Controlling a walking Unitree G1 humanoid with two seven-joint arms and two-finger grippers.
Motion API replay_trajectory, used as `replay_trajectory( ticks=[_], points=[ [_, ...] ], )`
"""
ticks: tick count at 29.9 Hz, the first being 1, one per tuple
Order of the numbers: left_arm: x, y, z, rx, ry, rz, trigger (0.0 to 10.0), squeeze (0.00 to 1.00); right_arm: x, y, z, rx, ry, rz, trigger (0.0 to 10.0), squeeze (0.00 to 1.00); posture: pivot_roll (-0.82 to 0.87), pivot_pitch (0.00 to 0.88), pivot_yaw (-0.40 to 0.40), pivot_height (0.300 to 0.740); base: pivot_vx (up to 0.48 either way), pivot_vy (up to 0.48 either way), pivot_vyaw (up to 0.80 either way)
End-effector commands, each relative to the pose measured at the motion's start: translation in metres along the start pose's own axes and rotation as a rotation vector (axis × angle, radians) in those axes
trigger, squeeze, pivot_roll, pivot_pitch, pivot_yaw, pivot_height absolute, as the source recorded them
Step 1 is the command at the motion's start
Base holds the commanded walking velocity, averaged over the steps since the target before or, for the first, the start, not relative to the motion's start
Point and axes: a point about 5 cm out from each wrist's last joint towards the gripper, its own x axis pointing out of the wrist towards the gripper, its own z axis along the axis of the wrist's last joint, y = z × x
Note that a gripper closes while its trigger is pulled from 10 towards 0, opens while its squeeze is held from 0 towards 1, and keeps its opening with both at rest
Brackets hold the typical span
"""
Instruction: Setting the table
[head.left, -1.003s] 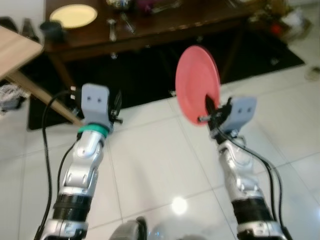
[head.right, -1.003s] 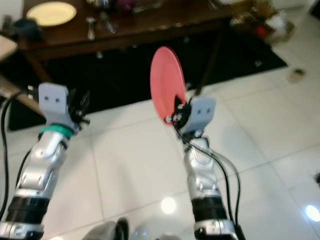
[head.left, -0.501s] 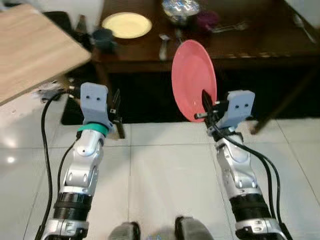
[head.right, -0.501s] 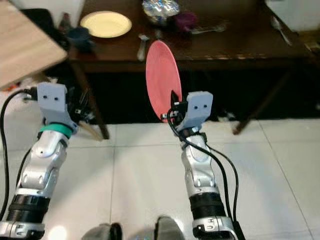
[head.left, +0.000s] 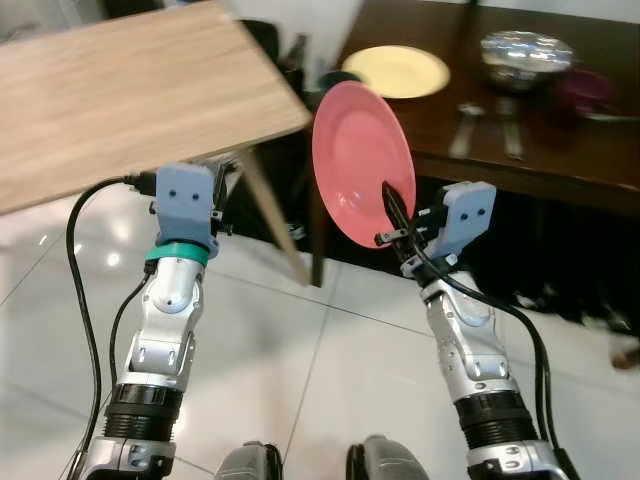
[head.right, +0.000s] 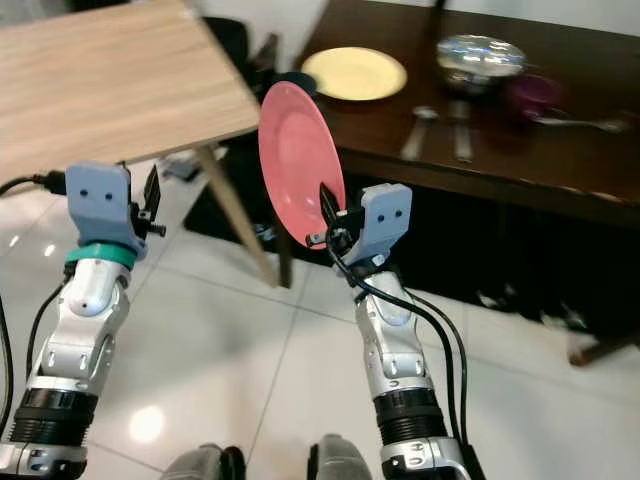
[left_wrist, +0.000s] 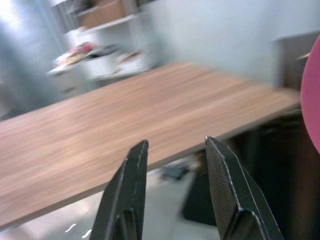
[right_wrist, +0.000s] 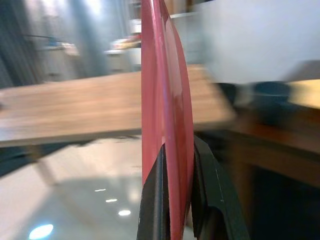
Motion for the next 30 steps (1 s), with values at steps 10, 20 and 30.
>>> replay_trajectory(
  ticks=[10, 20, 30],
  points=[
    [-0.001, 0.0, -0.002, 0.012, 0.008, 0.037, 10.0, 0.0, -0.002, 0.0, 0.0, 0.017, 0.004, 0.026, 10.0, 0.0, -0.01, 0.06, 0.085, 0.74, 0.3, 0.0, 0.78],
    [0.002, 0.006, 0.0, 0.028, -0.003, 0.095, 10.0, 0.0, -0.002, 0.003, -0.001, 0.028, 0.004, 0.046, 10.0, 0.0, -0.01, 0.059, 0.086, 0.74, 0.294, 0.0, 0.78],
    [0.005, 0.01, 0.003, 0.03, -0.012, 0.124, 10.0, 0.0, -0.001, 0.003, 0.0, 0.037, 0.005, 0.044, 10.0, 0.0, -0.01, 0.066, 0.086, 0.74, 0.292, 0.0, 0.77]
  ],
)
